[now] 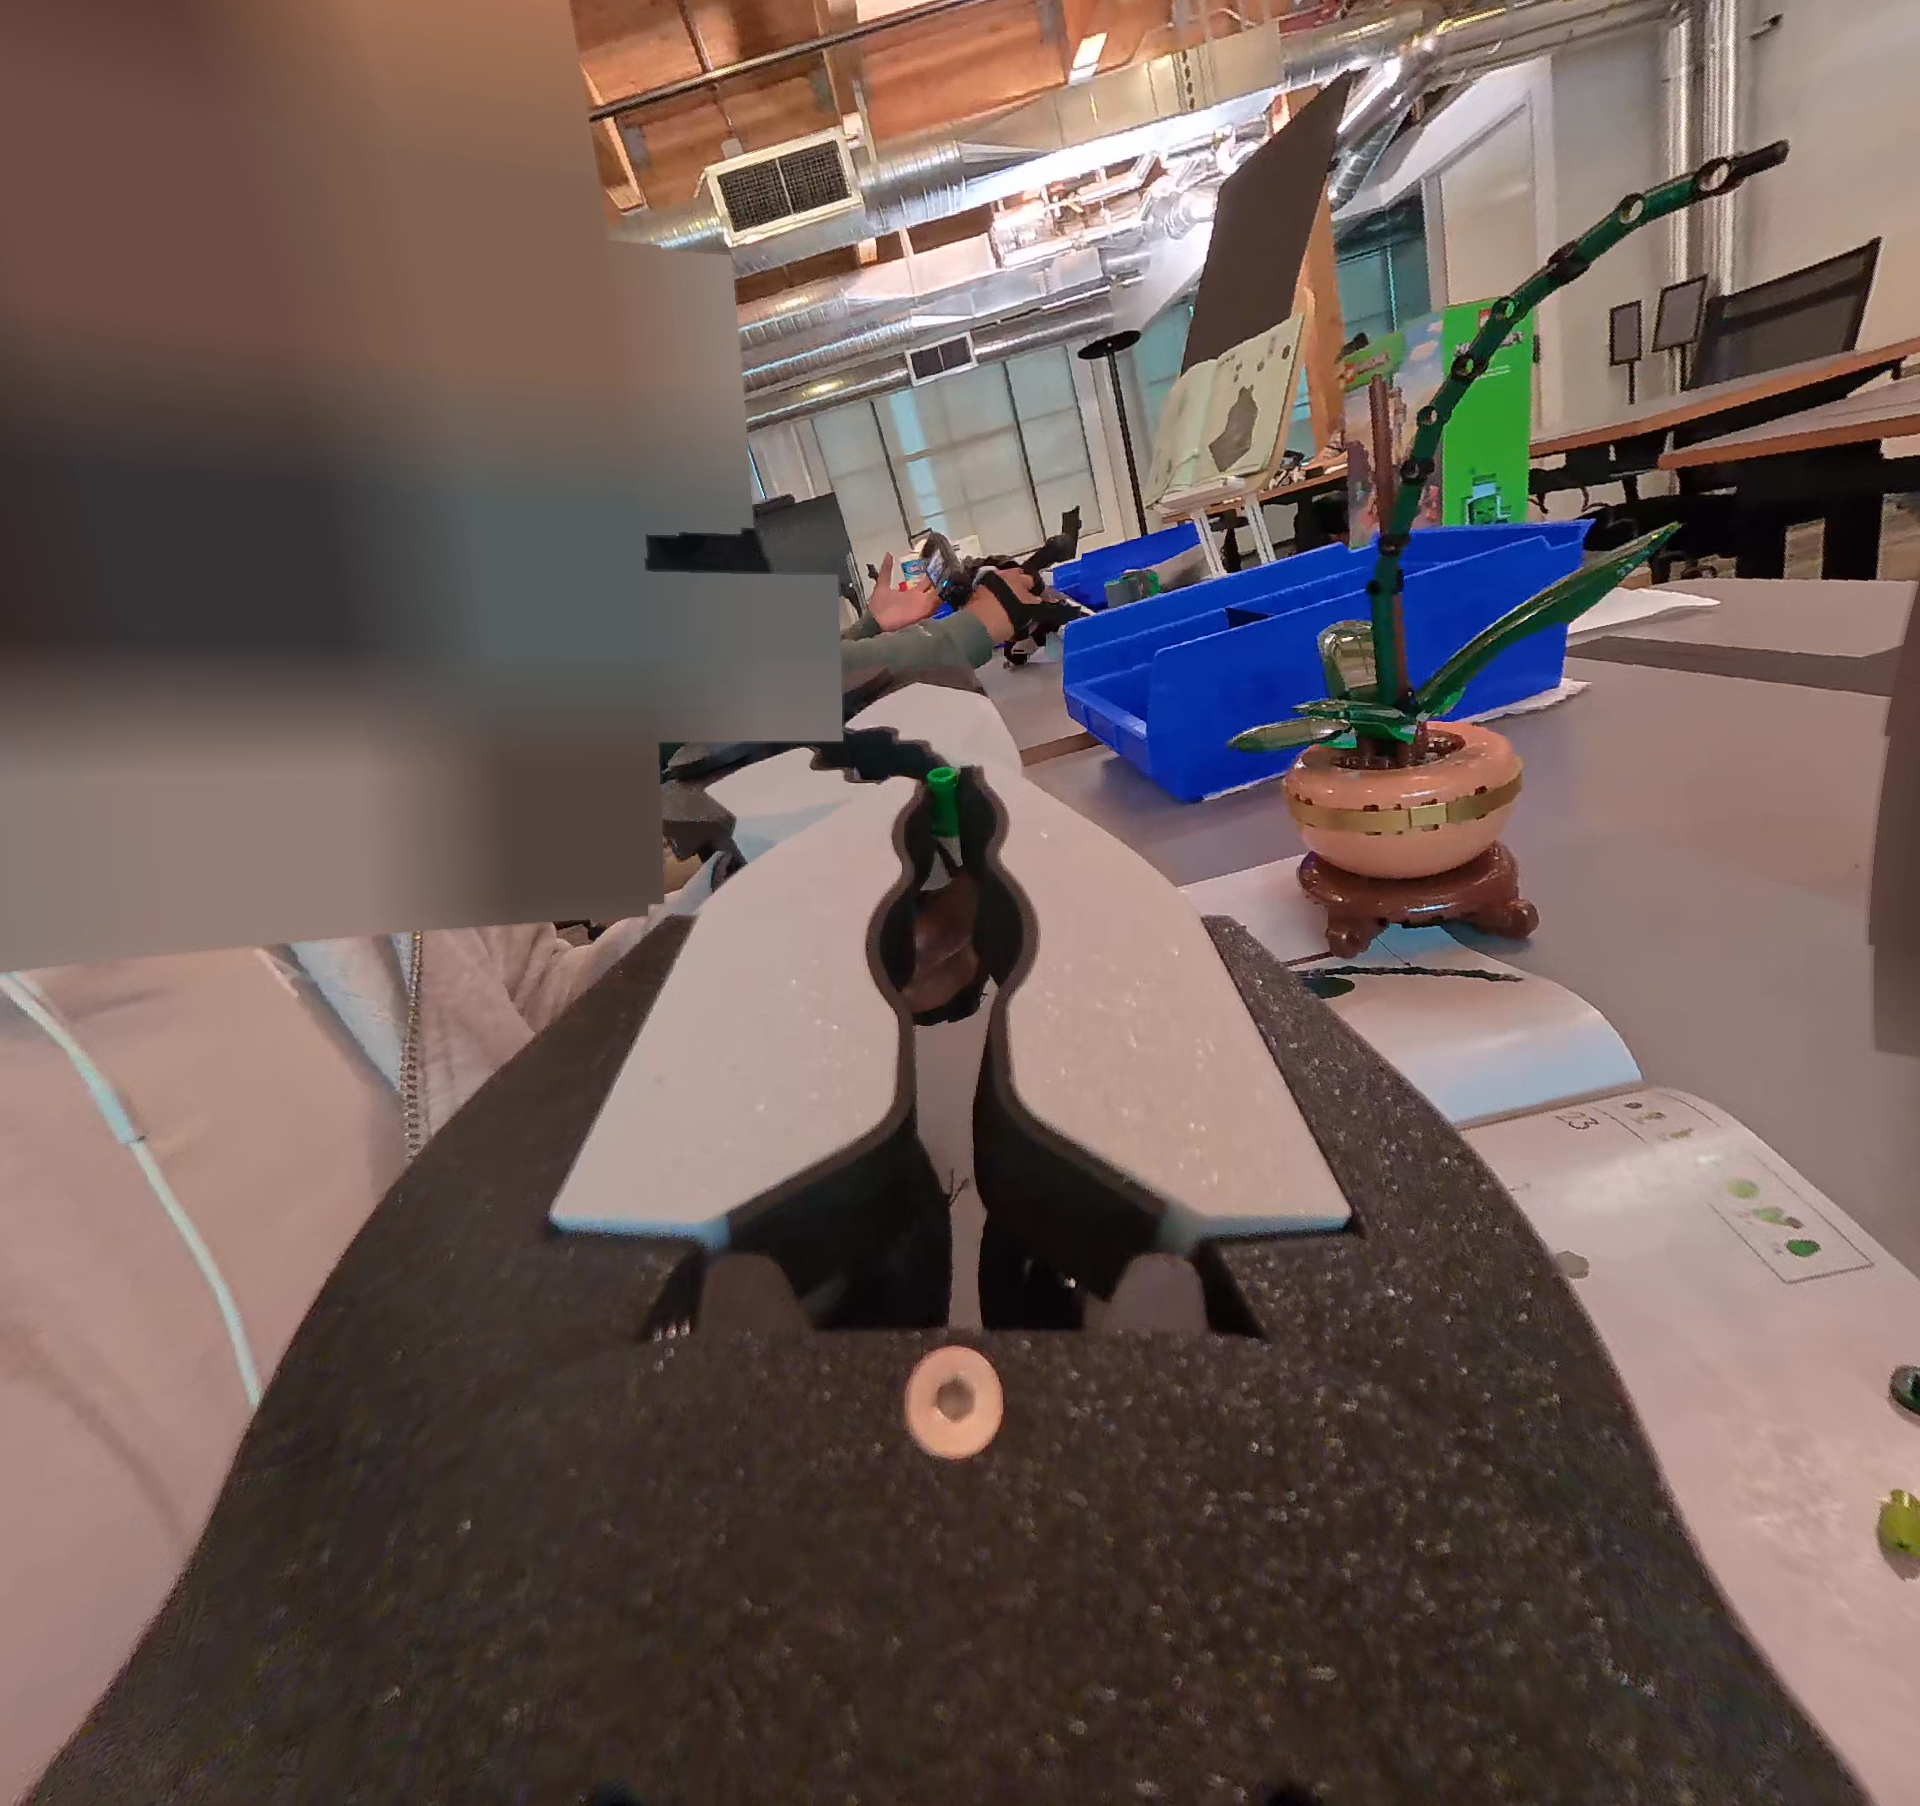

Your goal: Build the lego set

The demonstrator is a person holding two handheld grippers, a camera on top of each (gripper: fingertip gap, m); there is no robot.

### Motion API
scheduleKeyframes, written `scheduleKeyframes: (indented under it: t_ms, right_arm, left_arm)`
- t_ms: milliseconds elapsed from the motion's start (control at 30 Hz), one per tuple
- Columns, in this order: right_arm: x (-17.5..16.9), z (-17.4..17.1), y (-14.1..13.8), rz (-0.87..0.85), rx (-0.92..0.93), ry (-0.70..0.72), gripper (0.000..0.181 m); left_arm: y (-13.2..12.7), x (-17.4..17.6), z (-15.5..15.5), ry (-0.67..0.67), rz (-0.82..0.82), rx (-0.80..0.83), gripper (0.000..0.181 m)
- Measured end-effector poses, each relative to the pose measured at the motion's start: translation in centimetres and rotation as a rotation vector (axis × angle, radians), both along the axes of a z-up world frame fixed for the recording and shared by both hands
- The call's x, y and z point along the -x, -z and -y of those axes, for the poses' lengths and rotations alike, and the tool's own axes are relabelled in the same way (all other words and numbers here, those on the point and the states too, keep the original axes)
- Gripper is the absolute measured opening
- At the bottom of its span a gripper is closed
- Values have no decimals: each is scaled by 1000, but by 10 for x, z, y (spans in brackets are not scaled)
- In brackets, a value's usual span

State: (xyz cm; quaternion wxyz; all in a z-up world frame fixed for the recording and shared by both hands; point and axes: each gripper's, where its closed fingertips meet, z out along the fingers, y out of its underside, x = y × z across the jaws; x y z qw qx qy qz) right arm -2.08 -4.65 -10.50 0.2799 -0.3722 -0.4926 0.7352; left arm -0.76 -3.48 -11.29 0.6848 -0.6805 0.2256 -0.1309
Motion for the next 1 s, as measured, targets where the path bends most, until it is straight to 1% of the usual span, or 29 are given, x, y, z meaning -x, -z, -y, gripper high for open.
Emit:
scheduleKeyframes:
  t_ms: [133, 267, 400, 533, 600, 733, 900, 1000]
  right_arm:
    - [2, 0, 1, 9, 41, -4, 5]
    - [3, 0, 3, 23, 52, -8, 5]
    - [0, -5, -2, 13, 18, 22, 8]
    - [2, -5, 11, 94, -101, 52, 11]
    - [4, -3, 16, 120, -133, 58, 12]
    - [6, -2, 21, 142, -151, 63, 5]
    - [7, -3, 23, 144, -143, 71, 4]
    - [8, -4, 24, 144, -130, 80, 4]
  left_arm:
    - [1, 3, -1, -41, -53, -21, 6]
    - [3, 4, -1, -36, -46, -21, 6]
    - [8, 9, -1, -54, -49, -29, 6]
    - [15, 10, -1, -56, -37, -34, 6]
    - [18, 9, -1, -55, -37, -32, 6]
    - [22, 8, -3, -49, -45, -25, 6]
    - [25, 8, -4, -48, -46, -15, 6]
    - [26, 7, -5, -47, -48, -16, 13]
